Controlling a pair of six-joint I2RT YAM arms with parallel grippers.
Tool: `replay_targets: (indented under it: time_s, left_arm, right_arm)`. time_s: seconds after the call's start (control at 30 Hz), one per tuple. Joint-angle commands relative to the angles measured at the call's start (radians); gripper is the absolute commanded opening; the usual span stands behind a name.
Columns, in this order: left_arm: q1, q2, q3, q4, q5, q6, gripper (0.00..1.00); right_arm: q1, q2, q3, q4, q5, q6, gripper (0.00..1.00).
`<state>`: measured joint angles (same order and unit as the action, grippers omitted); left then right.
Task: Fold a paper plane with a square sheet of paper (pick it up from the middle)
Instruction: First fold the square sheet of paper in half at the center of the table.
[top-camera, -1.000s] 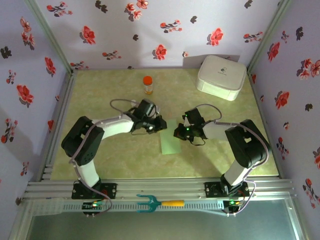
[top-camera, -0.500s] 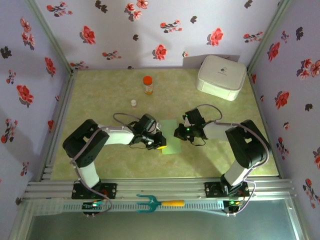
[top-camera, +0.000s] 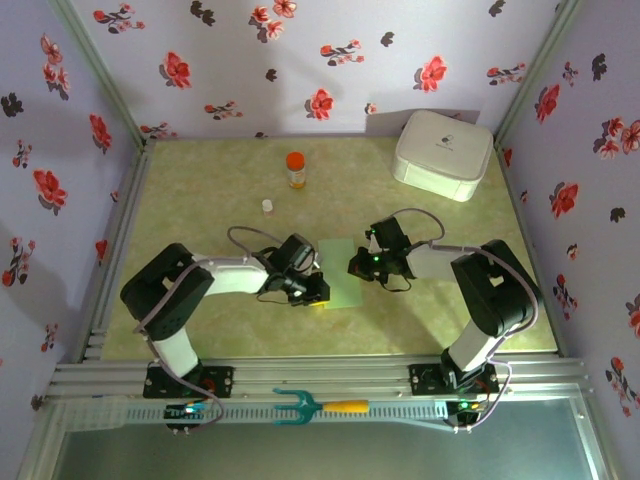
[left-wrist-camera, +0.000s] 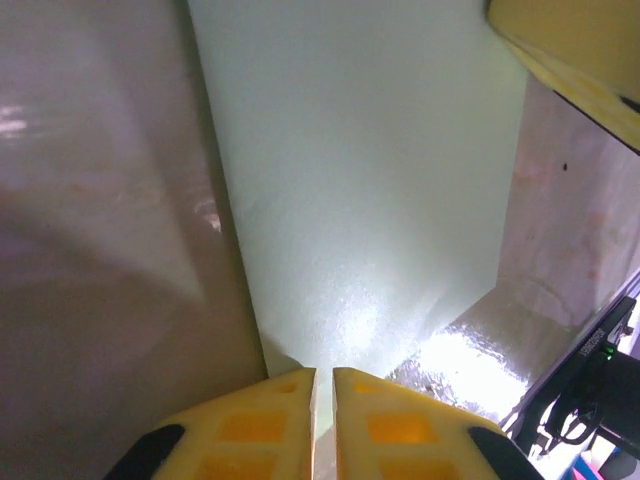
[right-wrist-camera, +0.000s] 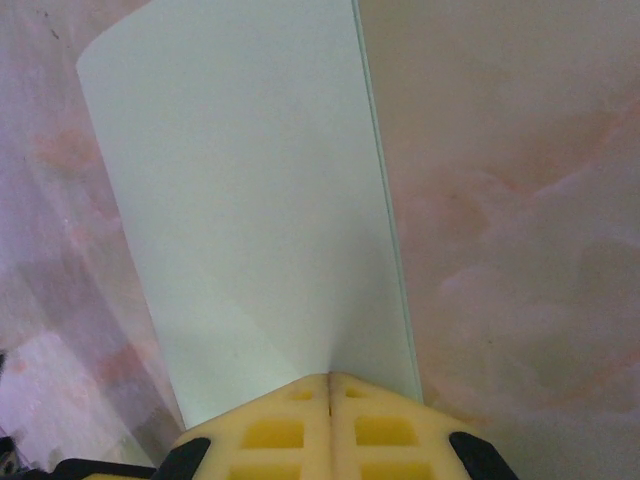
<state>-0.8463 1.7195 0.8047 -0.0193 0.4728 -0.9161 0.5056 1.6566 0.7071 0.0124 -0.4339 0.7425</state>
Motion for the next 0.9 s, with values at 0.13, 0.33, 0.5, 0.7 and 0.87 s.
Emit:
replay_targets:
  time_s: [0.13,0.33,0.5,0.7,0.87]
  left_arm:
    - [0.057,-0.118,0.092,-0.054,-0.087,0.024,0.15]
    - [0.150,-0.017,0.197,-0.023,-0.036,0.035,0.17]
    - [0.168,0.115,0.316,-0.019,0.013,0.054,0.17]
    - [0.179,0.230,0.398,0.005,0.036,0.054,0.17]
    - [0.189,0.292,0.418,0.029,0.052,0.043,0.17]
  right_arm:
    - [-0.010,-0.098,0.041,-0.167,0.002,-0.047,0.20]
    - [-0.034,-0.260,-0.012,-0.272,0.085,0.004,0.31]
    - [-0.045,-0.372,-0.089,-0.282,0.060,0.070,0.33]
    - [-0.045,-0.433,-0.154,-0.285,0.014,0.107,0.35]
    - [-0.044,-0.442,-0.183,-0.278,-0.028,0.101,0.38]
